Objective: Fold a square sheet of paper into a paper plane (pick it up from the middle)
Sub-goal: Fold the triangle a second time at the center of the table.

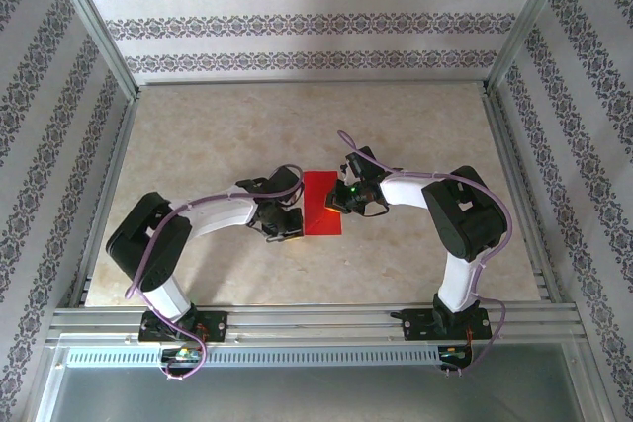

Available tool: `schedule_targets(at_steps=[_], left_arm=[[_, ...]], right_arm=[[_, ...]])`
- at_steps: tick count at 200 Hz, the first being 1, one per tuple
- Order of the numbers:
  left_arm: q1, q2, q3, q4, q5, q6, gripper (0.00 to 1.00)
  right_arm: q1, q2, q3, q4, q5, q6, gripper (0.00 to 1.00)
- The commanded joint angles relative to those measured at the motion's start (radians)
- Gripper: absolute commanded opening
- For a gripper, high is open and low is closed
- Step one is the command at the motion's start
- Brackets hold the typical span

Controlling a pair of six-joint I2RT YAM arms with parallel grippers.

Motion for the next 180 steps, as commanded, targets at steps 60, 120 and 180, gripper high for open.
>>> schedule_targets(at_steps=[60, 120, 180], left_arm=[[-0.009, 0.117, 0.078, 0.174, -0.044, -0.064, 0.09], [-0.009, 0.175, 0.042, 0.162, -0.015, -0.057, 0.08], [-0.007, 0.176, -0.026, 0.181, -0.009, -0.028, 0.04]], right_arm=[[-0.009, 0.065, -0.029, -0.107, 0.074, -0.001, 0.07], [-0.014, 0.043, -0.017, -0.1, 0.047, -0.01, 0.07], [-0.032, -0.055, 0.045, -0.087, -0.02, -0.102, 0.07]])
